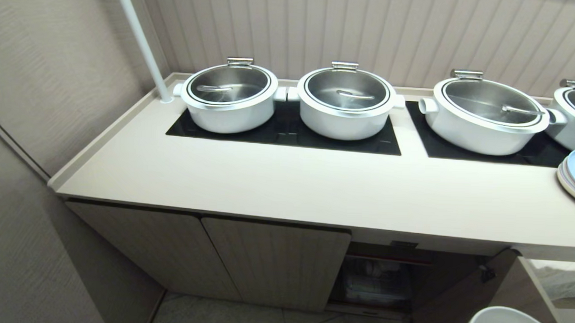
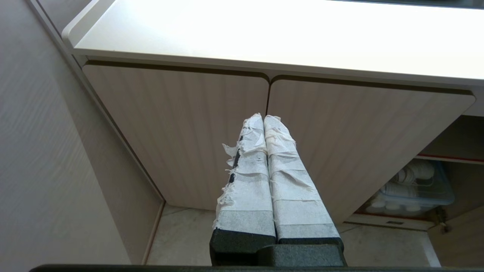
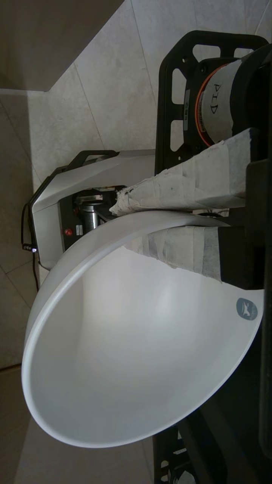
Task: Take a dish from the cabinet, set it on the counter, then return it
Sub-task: Put it back into the cabinet
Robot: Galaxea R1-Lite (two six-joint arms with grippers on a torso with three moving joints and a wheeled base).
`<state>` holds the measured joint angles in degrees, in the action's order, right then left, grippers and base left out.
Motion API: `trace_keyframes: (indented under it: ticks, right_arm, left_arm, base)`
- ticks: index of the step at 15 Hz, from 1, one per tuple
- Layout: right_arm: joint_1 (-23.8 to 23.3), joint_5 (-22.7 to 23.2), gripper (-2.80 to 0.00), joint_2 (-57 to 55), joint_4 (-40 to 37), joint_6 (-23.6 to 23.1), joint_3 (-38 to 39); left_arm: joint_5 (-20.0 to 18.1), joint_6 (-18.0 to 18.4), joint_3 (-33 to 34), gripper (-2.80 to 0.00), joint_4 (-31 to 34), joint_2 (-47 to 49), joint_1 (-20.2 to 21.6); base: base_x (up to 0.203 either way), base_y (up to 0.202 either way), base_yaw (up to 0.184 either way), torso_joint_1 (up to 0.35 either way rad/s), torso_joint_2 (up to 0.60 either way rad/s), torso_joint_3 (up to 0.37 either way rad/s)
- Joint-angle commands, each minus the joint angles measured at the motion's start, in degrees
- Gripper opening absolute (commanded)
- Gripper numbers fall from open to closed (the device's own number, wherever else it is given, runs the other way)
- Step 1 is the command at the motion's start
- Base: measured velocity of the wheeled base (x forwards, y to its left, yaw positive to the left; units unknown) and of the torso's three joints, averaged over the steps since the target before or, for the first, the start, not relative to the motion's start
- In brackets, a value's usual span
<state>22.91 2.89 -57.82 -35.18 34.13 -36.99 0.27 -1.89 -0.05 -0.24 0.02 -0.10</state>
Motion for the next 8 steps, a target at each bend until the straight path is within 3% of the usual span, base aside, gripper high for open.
trace_keyframes:
  ticks: [1,8]
  right_arm:
    - [0.0,0.1,-2.80,-0.1,-0.2,0.2,0.0]
    - [0.1,0.0,-2.80,0.0,-0.2,1.1,-0.1]
  left_arm:
    - [0.1,0.0,0.0,-2.80,0.0,0.0,0.0]
    - [0.0,0.0,0.0,-2.80,0.0,0.0,0.0]
  base:
    - [0.000,0.000,0.000,0.000,0.00,0.000]
    - [0.000,0.000,0.000,-0.020,0.04,0.022]
